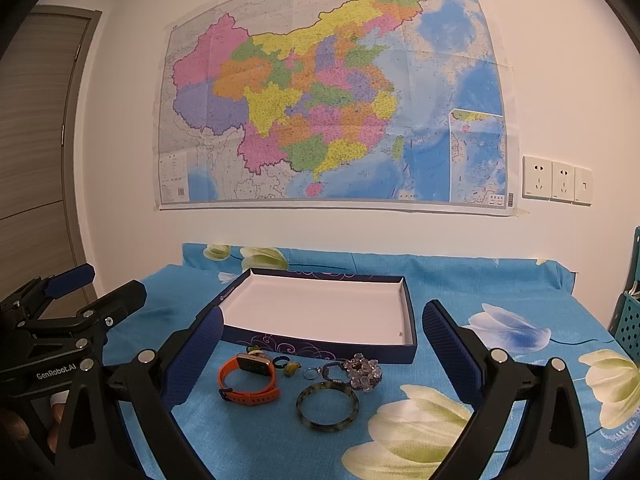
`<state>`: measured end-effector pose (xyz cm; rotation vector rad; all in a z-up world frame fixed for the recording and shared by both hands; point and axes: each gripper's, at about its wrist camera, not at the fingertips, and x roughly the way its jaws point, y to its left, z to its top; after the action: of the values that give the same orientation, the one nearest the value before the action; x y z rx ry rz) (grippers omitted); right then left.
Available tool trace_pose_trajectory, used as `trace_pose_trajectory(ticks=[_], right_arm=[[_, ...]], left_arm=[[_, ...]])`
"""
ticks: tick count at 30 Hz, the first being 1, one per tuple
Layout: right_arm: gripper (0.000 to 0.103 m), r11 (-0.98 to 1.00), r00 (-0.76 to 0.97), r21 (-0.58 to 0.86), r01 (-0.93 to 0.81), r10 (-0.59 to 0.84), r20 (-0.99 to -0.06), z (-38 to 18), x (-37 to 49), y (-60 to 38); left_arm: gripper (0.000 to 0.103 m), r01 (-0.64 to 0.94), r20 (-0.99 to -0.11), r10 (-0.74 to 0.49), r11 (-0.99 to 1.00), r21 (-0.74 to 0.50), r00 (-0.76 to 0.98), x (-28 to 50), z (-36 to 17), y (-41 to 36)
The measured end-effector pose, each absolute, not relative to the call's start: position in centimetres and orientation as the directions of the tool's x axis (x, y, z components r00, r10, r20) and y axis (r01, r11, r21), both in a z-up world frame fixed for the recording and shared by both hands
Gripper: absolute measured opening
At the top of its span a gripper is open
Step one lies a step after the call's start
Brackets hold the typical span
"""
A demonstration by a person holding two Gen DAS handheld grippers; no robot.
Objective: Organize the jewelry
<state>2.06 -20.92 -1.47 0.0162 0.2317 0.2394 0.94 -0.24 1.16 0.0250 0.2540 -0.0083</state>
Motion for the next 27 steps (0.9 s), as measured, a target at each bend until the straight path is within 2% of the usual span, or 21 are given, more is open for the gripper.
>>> trace_pose_trajectory(ticks=[23,27], right_arm=[[0.096,0.971,0.940,0.049,-0.235,0.240,-0.243,-1.7,2.4,-21.0],[0.096,0.971,0.938,0.049,-0.233,0.238,-0.254,-1.7,2.8,-21.0]], left_arm=[[0.097,0.017,-0.264,-0.012,1.000,0.019,0.964,1.4,1.0,-0.5],[0.097,0.019,-0.280,-0.014,1.000,0.013,0.960,1.8,-0.3,-0.5]])
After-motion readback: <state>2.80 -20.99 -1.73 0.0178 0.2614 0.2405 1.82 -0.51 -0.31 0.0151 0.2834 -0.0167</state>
